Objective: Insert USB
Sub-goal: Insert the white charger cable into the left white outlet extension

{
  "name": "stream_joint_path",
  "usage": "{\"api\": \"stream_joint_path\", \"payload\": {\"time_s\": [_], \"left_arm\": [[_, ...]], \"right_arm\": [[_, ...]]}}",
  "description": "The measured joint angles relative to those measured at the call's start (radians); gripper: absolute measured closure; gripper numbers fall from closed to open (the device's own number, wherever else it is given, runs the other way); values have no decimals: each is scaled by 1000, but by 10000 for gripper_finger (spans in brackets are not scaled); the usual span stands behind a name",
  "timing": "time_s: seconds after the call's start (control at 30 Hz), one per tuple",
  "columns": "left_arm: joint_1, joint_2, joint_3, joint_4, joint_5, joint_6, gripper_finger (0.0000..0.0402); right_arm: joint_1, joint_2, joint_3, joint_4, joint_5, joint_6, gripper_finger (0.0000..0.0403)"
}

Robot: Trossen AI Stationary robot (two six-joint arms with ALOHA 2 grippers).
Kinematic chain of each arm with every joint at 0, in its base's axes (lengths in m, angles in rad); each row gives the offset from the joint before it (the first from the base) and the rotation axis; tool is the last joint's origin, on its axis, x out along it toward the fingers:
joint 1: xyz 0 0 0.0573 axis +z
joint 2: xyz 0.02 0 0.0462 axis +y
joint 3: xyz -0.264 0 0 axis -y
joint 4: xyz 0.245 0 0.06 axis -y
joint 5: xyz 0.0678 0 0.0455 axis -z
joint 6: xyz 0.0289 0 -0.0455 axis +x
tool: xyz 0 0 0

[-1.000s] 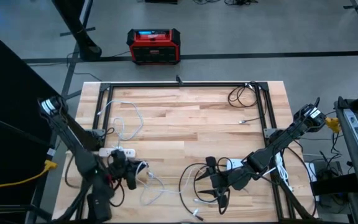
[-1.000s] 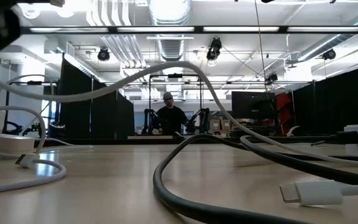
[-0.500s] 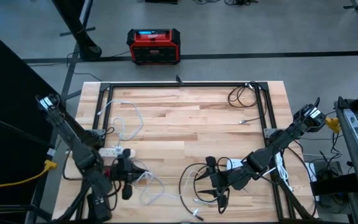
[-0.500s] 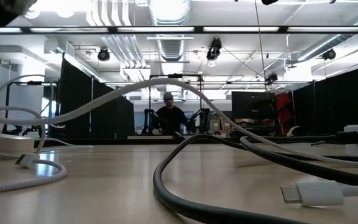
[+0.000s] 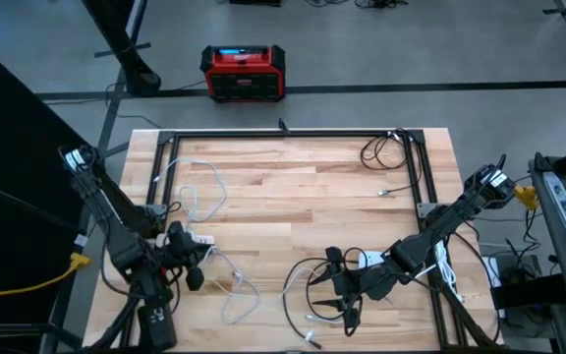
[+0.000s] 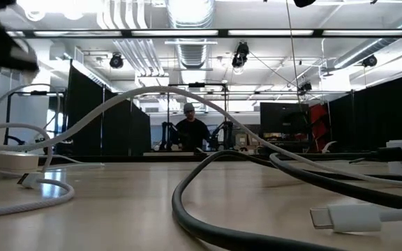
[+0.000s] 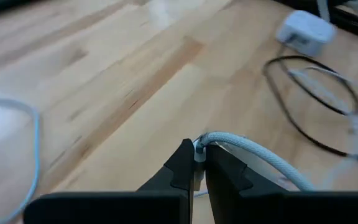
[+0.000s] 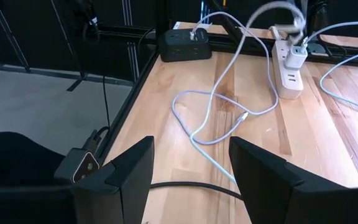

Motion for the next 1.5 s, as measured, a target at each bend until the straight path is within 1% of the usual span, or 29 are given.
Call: {"api": "stream_joint_path", "payload": {"time_s": [0.17, 0.27, 0.4, 0.47, 0.67, 0.8, 0.93, 1.07, 1.23, 1.4, 1.5], "left_arm": [[1, 75, -28, -27, 12, -185, 389], [1, 144, -7, -125, 76, -323, 389], [1, 256, 55, -311, 154, -524, 389], [1, 309, 88, -377, 160, -598, 389], [38, 426, 149, -391, 166, -609, 389], [84, 469, 162, -391, 234, -609, 389], [124, 474, 162, -391, 263, -608, 389], [174, 456, 161, -373, 265, -607, 389], [249, 456, 148, -282, 263, -604, 389], [264, 473, 136, -271, 269, -604, 389], [265, 473, 136, -294, 306, -605, 389]], "right_arm": [[0, 0, 0, 0, 0, 0, 208], [0, 0, 0, 1, 1, 0, 208], [0, 0, 0, 0, 1, 0, 208], [0, 0, 0, 0, 1, 0, 208], [0, 0, 0, 0, 1, -1, 208], [0, 0, 0, 1, 2, 0, 208], [0, 0, 0, 1, 2, 0, 208], [0, 0, 0, 1, 2, -1, 208], [0, 0, 0, 0, 2, -3, 208], [0, 0, 0, 1, 2, -3, 208], [0, 0, 0, 0, 2, -3, 208]]}}
